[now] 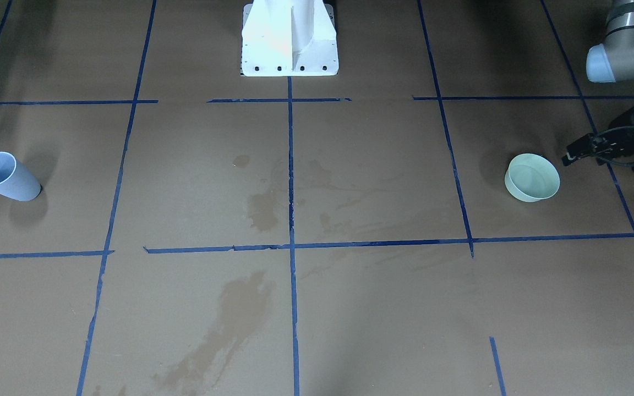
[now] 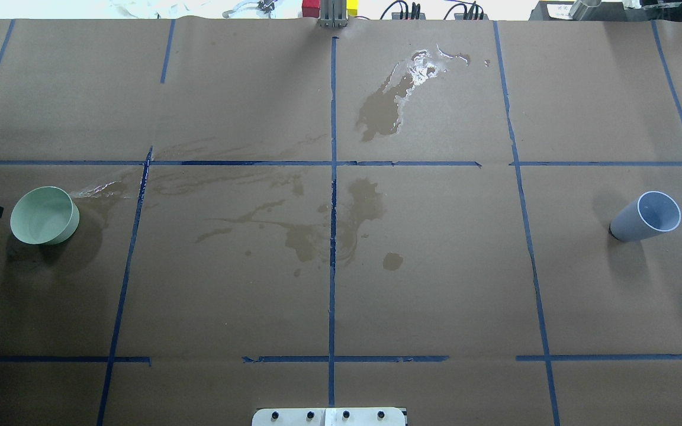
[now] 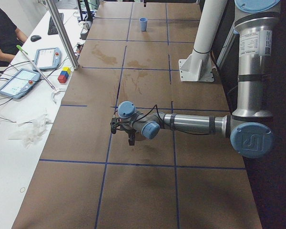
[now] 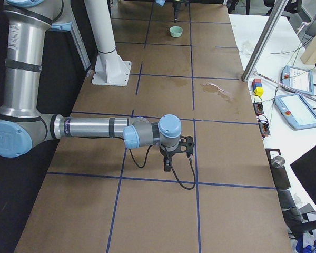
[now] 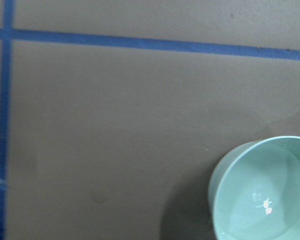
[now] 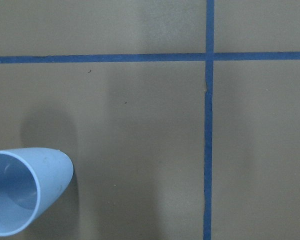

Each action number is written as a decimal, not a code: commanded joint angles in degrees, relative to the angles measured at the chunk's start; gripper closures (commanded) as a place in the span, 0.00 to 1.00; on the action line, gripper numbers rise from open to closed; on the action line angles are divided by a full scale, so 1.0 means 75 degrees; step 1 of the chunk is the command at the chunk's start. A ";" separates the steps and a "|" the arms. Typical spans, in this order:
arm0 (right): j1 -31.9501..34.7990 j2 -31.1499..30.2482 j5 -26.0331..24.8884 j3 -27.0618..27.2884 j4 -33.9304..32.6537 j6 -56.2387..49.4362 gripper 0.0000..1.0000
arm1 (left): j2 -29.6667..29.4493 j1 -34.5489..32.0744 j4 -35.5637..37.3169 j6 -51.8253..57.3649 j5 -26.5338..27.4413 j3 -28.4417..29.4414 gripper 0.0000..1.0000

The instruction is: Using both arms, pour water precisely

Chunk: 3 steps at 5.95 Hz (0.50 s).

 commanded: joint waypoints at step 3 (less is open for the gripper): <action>-0.0001 -0.0077 0.0019 -0.0004 -0.0012 -0.0007 0.00 | -0.0557 0.0460 -0.0108 -0.0196 -0.0004 0.0747 0.00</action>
